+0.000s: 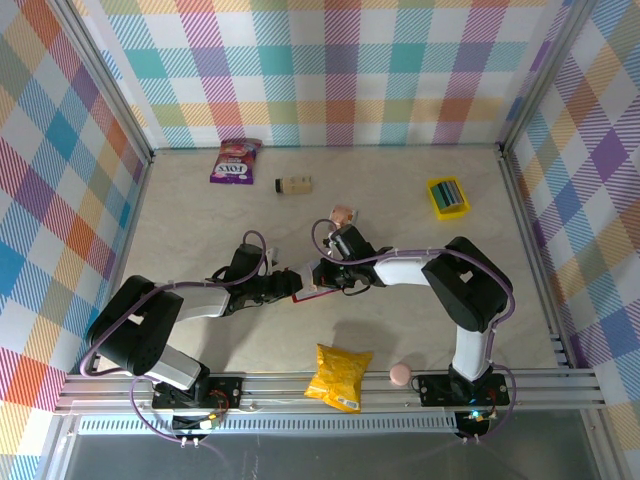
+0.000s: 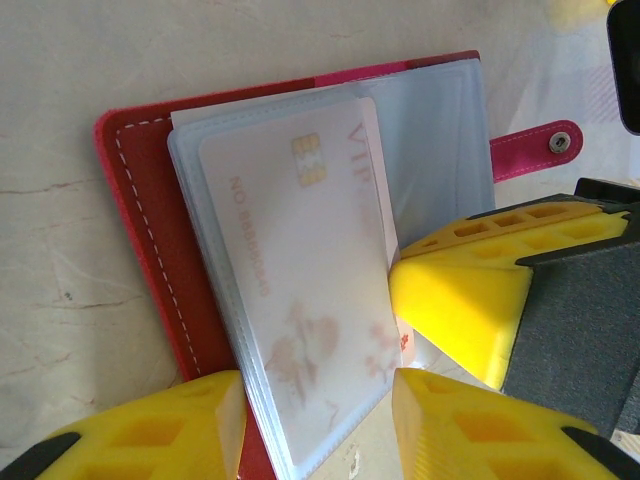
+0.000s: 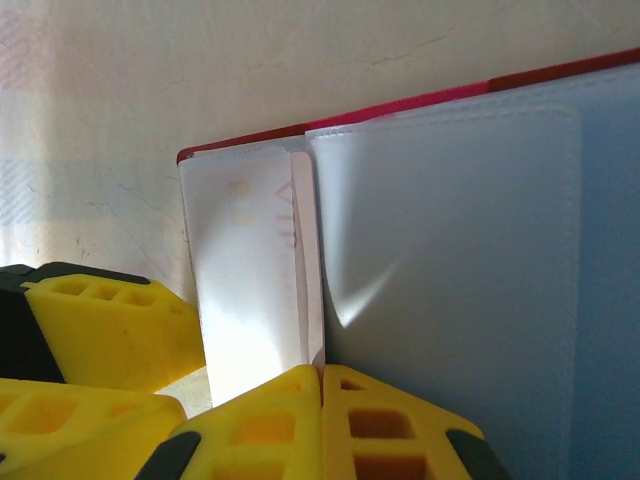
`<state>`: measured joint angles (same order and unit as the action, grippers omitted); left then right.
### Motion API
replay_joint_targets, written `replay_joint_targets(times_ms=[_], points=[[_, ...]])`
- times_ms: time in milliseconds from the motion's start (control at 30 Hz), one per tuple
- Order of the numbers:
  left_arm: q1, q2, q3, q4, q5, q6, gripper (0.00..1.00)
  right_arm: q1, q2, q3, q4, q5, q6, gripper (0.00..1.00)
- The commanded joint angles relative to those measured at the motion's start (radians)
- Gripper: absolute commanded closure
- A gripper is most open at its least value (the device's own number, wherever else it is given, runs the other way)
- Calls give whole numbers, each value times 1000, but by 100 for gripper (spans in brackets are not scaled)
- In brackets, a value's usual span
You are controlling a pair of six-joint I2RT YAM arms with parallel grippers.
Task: Put the credit cards into the card holder
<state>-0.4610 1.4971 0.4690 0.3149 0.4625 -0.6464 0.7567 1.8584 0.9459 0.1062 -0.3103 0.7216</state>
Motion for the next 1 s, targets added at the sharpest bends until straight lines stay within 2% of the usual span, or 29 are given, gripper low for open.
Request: replay_joint_targets(times_ms=[0, 133, 300, 400, 500, 567, 700, 833, 967], points=[[10, 8, 11, -7, -6, 12, 57, 23, -9, 30, -66, -21, -11, 85], [10, -3, 7, -13, -12, 13, 57, -16, -114, 15, -118, -13, -7, 68], [10, -28, 2, -27, -28, 27, 57, -129, -348, -87, -205, 14, -38, 57], [10, -51, -3, -24, -25, 36, 57, -213, -475, -108, -347, 77, -109, 52], [10, -82, -17, -5, -15, 37, 57, -267, -529, -98, -452, 149, -191, 48], [10, -100, -29, 11, -14, 37, 56, -297, -517, -82, -480, 131, -241, 48], [10, -115, -41, 20, -10, 37, 56, -344, -408, -38, -449, -27, -306, 53], [10, -122, -40, -1, -16, 42, 55, -359, -304, -11, -418, -86, -331, 65], [10, -129, -40, -5, -21, 45, 54, -377, -238, -7, -360, -125, -335, 67]])
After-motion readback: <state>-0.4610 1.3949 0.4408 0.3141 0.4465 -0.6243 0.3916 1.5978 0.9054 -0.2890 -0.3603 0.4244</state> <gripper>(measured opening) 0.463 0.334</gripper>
